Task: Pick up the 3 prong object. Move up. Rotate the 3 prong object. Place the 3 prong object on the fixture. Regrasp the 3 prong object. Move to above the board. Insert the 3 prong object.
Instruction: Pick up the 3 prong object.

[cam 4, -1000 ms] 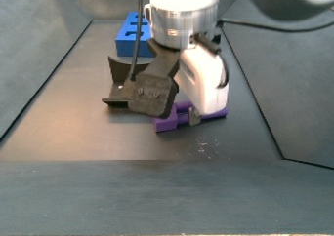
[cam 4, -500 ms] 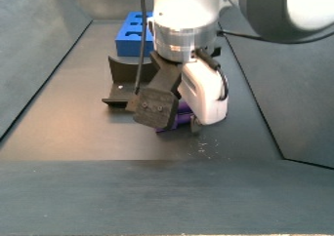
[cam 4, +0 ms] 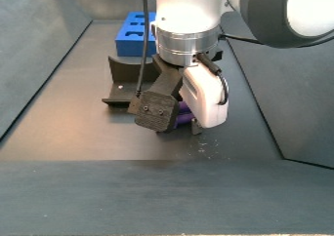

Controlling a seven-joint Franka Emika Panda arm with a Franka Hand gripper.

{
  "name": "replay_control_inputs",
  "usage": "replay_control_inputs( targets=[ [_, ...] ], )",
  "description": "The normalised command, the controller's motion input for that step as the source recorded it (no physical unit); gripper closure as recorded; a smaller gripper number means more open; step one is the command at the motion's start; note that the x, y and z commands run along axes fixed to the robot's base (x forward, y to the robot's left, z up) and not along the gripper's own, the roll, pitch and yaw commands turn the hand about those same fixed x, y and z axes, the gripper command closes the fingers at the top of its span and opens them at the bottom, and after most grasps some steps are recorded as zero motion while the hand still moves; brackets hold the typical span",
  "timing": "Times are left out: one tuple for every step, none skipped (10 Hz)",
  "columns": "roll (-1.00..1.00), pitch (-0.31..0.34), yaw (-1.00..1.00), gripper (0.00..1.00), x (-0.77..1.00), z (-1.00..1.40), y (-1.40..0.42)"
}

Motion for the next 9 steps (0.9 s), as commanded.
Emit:
replay_control_inputs(
  targets=[
    [0.0, 0.0, 0.0, 1.0, 0.0, 0.0, 0.0],
    [0.0, 0.0, 0.0, 1.0, 0.0, 0.0, 0.0],
    [0.0, 0.0, 0.0, 1.0, 0.0, 0.0, 0.0],
    [0.0, 0.0, 0.0, 1.0, 0.0, 0.0, 0.0],
    [0.0, 0.0, 0.0, 1.0, 0.0, 0.0, 0.0],
    [0.0, 0.0, 0.0, 1.0, 0.0, 0.0, 0.0],
    [0.0, 0.0, 0.0, 1.0, 0.0, 0.0, 0.0],
    [0.0, 0.0, 0.0, 1.0, 0.0, 0.0, 0.0],
    [0.0, 0.0, 0.0, 1.0, 0.0, 0.0, 0.0]
  ],
)
